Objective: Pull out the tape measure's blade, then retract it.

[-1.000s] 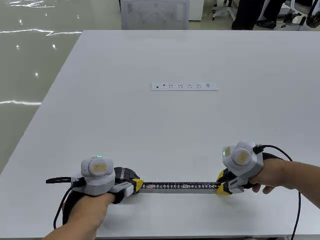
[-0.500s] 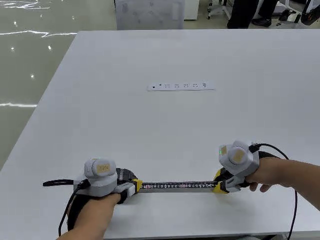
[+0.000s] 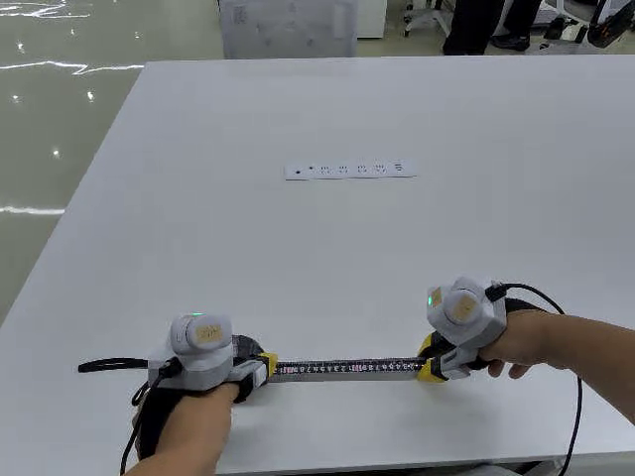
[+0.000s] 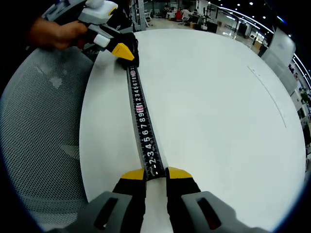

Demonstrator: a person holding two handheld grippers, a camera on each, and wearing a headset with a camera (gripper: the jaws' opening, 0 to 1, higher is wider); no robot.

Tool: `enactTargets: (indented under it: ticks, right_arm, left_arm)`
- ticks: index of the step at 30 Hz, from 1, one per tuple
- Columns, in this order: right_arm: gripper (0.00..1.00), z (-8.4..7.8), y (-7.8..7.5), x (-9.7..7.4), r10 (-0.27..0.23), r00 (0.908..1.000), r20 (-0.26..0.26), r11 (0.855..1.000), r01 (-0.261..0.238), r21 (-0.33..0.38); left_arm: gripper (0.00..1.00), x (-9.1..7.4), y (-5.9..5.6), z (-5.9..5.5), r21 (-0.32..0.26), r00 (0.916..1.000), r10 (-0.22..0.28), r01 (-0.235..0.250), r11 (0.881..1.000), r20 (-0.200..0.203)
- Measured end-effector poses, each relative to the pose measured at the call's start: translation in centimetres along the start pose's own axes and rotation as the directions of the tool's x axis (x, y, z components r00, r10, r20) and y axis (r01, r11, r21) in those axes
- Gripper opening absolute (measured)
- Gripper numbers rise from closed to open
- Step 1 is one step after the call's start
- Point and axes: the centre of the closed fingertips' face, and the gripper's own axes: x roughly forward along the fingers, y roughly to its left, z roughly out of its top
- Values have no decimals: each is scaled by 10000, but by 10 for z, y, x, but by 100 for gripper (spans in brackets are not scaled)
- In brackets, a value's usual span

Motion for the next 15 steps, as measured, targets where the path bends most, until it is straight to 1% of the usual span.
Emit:
enactTargets:
  ticks: [1,4,5,6,7,12,15]
  right_arm:
    - [14,0,0,0,-9,10000,16,10000,9,-34]
    - [14,1,2,0,-3,9999,102,10000,3,-43]
    - [14,3,1,0,-87,9997,231,9999,90,-139]
    - [14,6,2,0,-99,9993,366,9999,101,-46]
    - [14,8,3,1,-37,9991,428,10000,35,36]
    - [14,20,6,7,32,9987,514,10000,-29,-58]
    - [14,22,7,8,69,9988,478,9999,-64,-117]
  left_arm:
    - [63,0,1,0,-94,10000,-76,76,9999,-2]
    - [63,-1,1,-1,-131,9994,-350,349,9993,-36]
    - [63,-1,0,-1,-114,9991,-425,424,9990,-60]
    - [63,-1,0,-1,-122,9988,-483,482,9988,-87]
    - [63,0,0,-1,-111,9987,-508,507,9987,-101]
    - [63,-1,-1,-2,-79,9982,-564,562,9984,-184]
    - [63,-1,-1,-2,-75,9981,-593,591,9982,-176]
